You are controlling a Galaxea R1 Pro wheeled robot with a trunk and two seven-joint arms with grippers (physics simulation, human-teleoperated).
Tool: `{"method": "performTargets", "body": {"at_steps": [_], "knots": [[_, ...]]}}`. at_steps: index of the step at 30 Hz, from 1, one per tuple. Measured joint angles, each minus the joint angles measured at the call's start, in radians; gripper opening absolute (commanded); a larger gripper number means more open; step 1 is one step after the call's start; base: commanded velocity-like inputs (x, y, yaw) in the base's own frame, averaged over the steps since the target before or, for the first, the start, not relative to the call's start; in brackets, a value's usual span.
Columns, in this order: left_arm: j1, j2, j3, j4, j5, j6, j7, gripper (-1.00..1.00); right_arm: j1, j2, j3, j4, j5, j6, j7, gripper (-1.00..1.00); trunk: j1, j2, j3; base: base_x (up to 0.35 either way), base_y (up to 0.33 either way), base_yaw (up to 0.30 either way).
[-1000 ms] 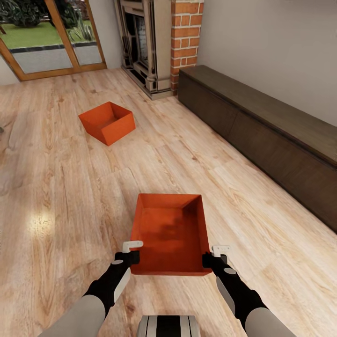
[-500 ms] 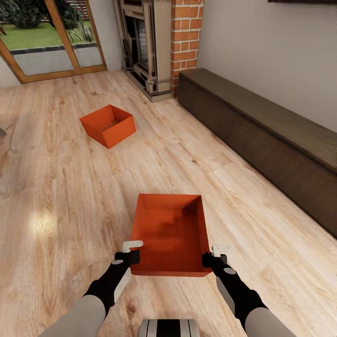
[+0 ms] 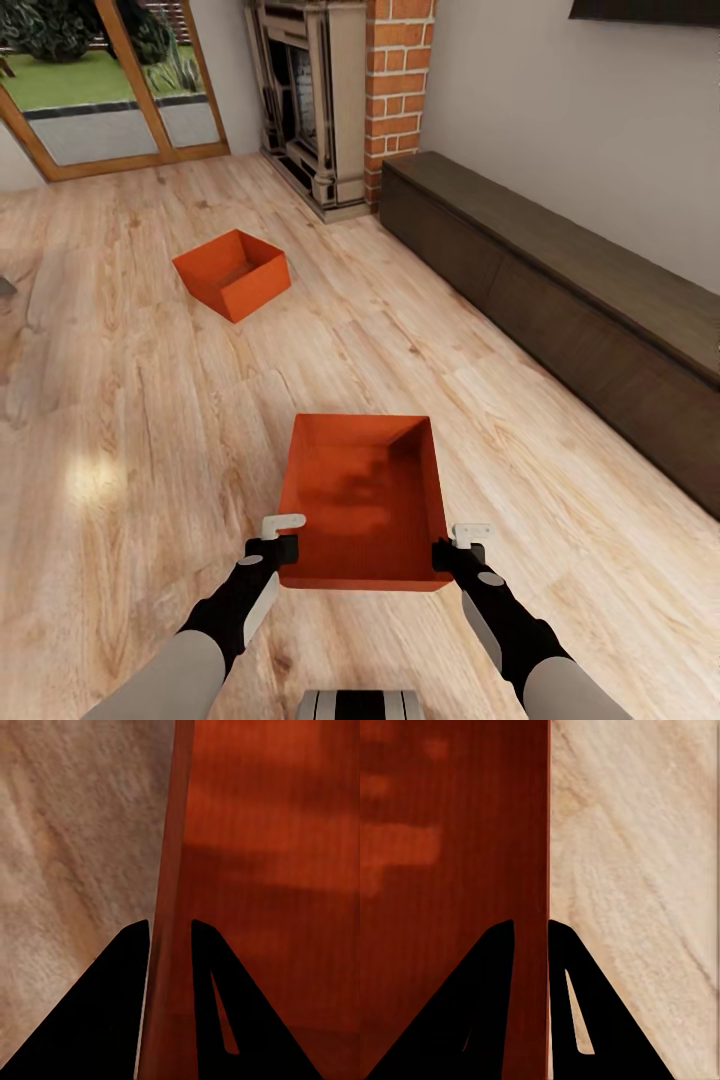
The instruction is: Move the two storage containers from the living room to the garage. In the garage, place one container on the floor and stack the other container on top of it (either order is fine).
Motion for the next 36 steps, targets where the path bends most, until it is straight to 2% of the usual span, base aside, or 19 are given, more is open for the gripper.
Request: {"method": "performTargets", "body": {"at_steps": [36], "knots": [[0.0, 0.002, 0.001, 0.0, 0.0, 0.0, -0.004, -1.0, 0.0, 0.002, 0.002, 0.0, -0.001, 0.0, -0.004, -1.0, -0.138, 0.252, 0.113, 0.0, 0.0, 0.0]]}}
